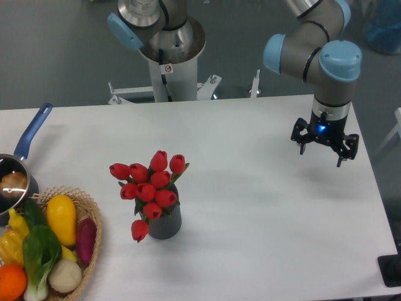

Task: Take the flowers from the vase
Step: 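Move the open gripper toward the red tulip stems above the grey vase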

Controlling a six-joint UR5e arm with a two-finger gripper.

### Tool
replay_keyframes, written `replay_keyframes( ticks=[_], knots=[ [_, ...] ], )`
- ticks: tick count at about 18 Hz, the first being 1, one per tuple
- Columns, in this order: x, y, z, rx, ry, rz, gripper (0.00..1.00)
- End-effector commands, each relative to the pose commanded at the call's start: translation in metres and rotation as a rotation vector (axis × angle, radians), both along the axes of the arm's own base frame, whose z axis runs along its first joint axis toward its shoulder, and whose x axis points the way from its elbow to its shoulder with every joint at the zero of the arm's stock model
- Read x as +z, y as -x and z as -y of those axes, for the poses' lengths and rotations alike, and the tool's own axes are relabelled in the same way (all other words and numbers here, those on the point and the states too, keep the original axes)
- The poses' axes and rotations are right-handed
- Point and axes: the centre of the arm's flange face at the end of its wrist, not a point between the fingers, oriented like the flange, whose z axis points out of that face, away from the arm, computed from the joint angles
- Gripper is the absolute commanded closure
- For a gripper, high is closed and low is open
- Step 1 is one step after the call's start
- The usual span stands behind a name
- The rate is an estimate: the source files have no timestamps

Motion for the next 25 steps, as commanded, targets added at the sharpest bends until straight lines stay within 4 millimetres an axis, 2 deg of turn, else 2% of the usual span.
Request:
replay_keyframes(
  ticks=[5,6,8,10,11,14,15,17,19,21,25],
  knots=[
    [-0.002,-0.006,-0.004,-0.006,-0.006,0.008,0.0],
    [-0.006,-0.013,-0.007,-0.013,-0.006,0.016,0.0],
    [-0.014,-0.031,-0.005,-0.014,-0.02,0.042,0.0],
    [-0.01,-0.056,-0.008,-0.04,-0.092,0.072,0.0],
    [-0.007,-0.066,-0.013,-0.054,-0.116,0.08,0.0],
    [-0.01,-0.097,-0.049,-0.119,-0.113,0.097,0.0],
    [-0.007,-0.104,-0.051,-0.115,-0.117,0.101,0.0],
    [-0.001,-0.131,-0.051,-0.096,-0.142,0.12,0.0],
    [0.003,-0.153,-0.058,-0.116,-0.278,0.19,0.0],
    [0.011,-0.167,-0.071,-0.15,-0.402,0.253,0.0],
    [0.017,-0.182,-0.091,-0.196,-0.578,0.356,0.0]
  ],
)
